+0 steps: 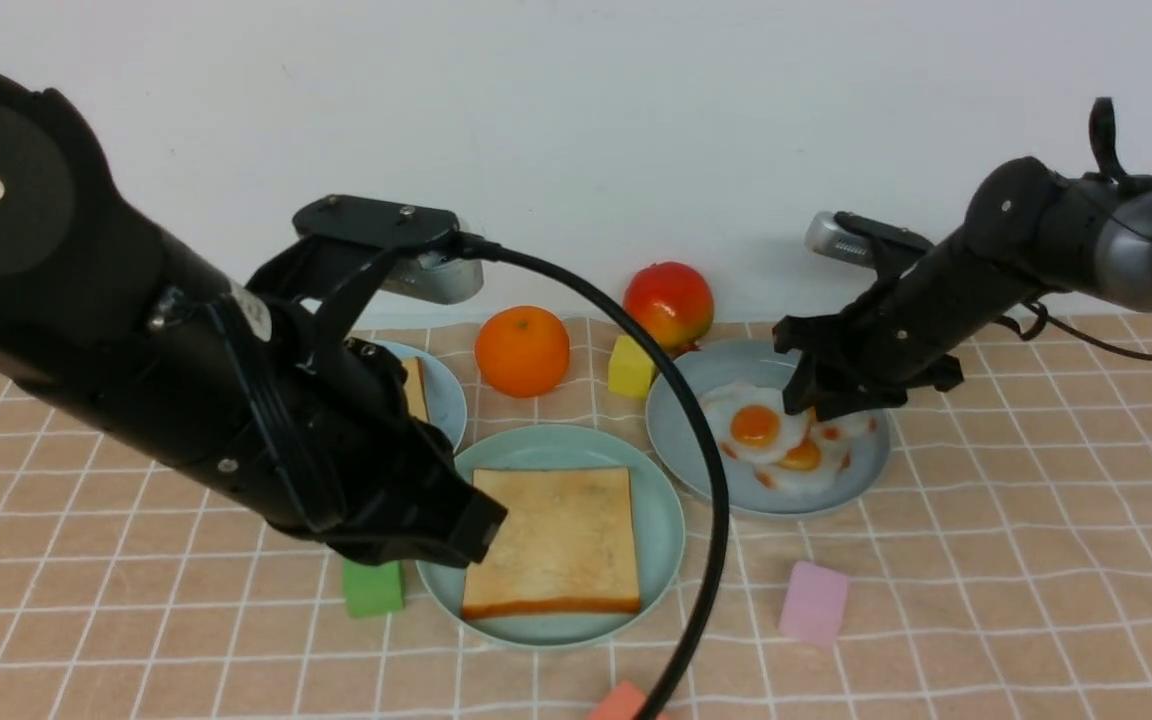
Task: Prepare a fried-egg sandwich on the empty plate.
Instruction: Use the right arm to grab a fried egg
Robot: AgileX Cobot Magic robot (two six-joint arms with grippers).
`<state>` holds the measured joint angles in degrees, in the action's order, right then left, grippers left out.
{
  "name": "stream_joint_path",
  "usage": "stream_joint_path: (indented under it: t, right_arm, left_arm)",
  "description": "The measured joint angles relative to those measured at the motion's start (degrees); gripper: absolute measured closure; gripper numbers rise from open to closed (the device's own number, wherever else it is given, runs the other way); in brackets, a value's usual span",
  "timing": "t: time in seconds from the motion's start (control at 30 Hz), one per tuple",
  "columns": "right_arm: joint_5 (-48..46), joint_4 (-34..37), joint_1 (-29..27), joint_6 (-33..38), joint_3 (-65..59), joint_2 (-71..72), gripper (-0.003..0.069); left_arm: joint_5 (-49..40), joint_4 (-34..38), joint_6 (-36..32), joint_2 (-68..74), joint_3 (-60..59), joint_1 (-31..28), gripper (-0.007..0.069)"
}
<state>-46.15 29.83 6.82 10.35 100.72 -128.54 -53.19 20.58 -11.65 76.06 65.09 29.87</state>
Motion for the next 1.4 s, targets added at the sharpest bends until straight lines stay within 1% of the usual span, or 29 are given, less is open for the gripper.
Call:
stream_joint_path:
  t: [0.07, 0.1, 0.17, 0.2, 0.23, 0.4, 0.5, 0.53, 0.7, 0.87, 0.9, 0.93, 0.97, 1.0, 1.03, 1.07, 1.1, 1.13, 1.17, 1.2, 1.23, 1.3, 1.4]
  right_arm:
    - [-0.5, 1.0, -0.1, 0.0, 0.0, -0.1, 0.0522]
    - [-0.6, 1.2, -0.2, 0.0, 0.0, -0.1, 0.0542]
    - [-1.1, 1.9, -0.7, 0.0, 0.1, -0.1, 0.0615]
    - [-1.2, 1.9, -0.8, 0.0, 0.1, -0.1, 0.0622]
    - [-1.8, 3.0, -1.5, 0.0, 0.1, -0.1, 0.0664]
    - [-4.9, 6.0, -3.6, 0.3, 0.1, -0.2, 0.0671]
    - [-6.6, 8.7, -4.9, 2.6, 0.1, -0.6, 0.0671]
    - [-7.5, 10.7, -5.6, 4.4, 0.1, -0.7, 0.0671]
    - [-9.8, 15.8, -6.1, 7.8, 0.1, -0.7, 0.067]
    - [-10.3, 16.6, -6.1, 7.9, 0.1, -0.7, 0.0639]
    - [-10.3, 16.6, -6.1, 7.9, 0.1, -0.7, 0.0607]
    - [-10.3, 16.6, -6.1, 7.9, 0.1, -0.7, 0.0602]
    - [-10.3, 16.6, -6.1, 8.0, 0.1, -0.7, 0.058]
    - [-10.2, 16.7, -6.1, 8.0, 0.1, -0.7, 0.0523]
    - [-10.2, 16.7, -6.1, 8.0, 0.1, -0.7, 0.0487]
    - [-10.2, 16.7, -6.1, 8.0, 0.1, -0.7, 0.048]
    - [-10.0, 16.7, -6.1, 8.1, 0.1, -0.7, 0.0424]
    - [-9.9, 16.7, -6.1, 8.1, 0.1, -0.7, 0.0417]
    - [-9.5, 16.7, -6.1, 8.2, 0.1, -0.7, 0.0363]
    - [-9.4, 16.7, -6.1, 8.2, 0.1, -0.7, 0.0358]
    - [-9.1, 16.7, -6.1, 8.3, 0.1, -0.7, 0.0327]
    - [-8.9, 16.7, -6.1, 8.4, 0.1, -0.7, 0.0312]
    - [-8.7, 16.7, -6.1, 8.4, 0.1, -0.8, 0.0312]
  left_arm:
    - [0.0, 0.0, 0.0, 0.0, 0.0, 0.0, 0.0637]
    - [0.0, 0.0, 0.0, 0.0, 0.0, 0.0, 0.0637]
    - [0.0, 0.0, 0.0, 0.0, 0.0, 0.0, 0.0636]
    - [0.0, 0.0, 0.0, 0.0, 0.0, 0.0, 0.0636]
    - [0.0, 0.0, 0.0, 0.0, 0.0, 0.0, 0.0634]
    - [0.0, 0.0, 0.0, 0.0, 0.0, 0.0, 0.0631]
    - [0.0, -0.2, 0.0, 0.0, 0.0, 0.0, 0.063]
    - [0.0, -0.2, 0.0, 0.0, 0.0, 0.0, 0.063]
    - [0.0, -0.2, 0.0, 0.0, 0.0, 0.0, 0.0626]
    - [-0.1, -0.2, 0.0, 0.0, 0.0, 0.0, 0.0623]
    - [-0.2, -0.2, 0.0, 0.0, 0.0, 0.0, 0.0621]
    - [-0.2, -0.2, 0.0, 0.0, 0.0, 0.0, 0.0621]
    - [-0.3, -0.2, 0.0, 0.0, 0.0, 0.0, 0.062]
    - [-0.3, -0.2, 0.0, 0.0, 0.0, 0.0, 0.062]
    - [-0.3, -0.2, 0.0, 0.0, 0.0, 0.0, 0.0619]
    - [-0.3, -0.2, 0.0, 0.0, 0.0, 0.0, 0.0619]
    - [-0.4, -0.2, 0.0, 0.0, 0.0, 0.0, 0.0618]
    - [-0.4, -0.2, 0.0, 0.0, 0.0, 0.0, 0.0618]
    - [-0.4, -0.2, 0.0, 0.0, 0.0, 0.0, 0.0618]
    - [-0.4, -0.2, 0.0, 0.0, 0.0, 0.0, 0.0618]
    - [-0.4, -0.2, 0.0, 0.0, 0.0, 0.0, 0.0617]
    - [-0.4, -0.2, 0.0, 0.0, 0.0, 0.0, 0.0617]
    - [-0.4, -0.2, 0.0, 0.0, 0.0, 0.0, 0.0613]
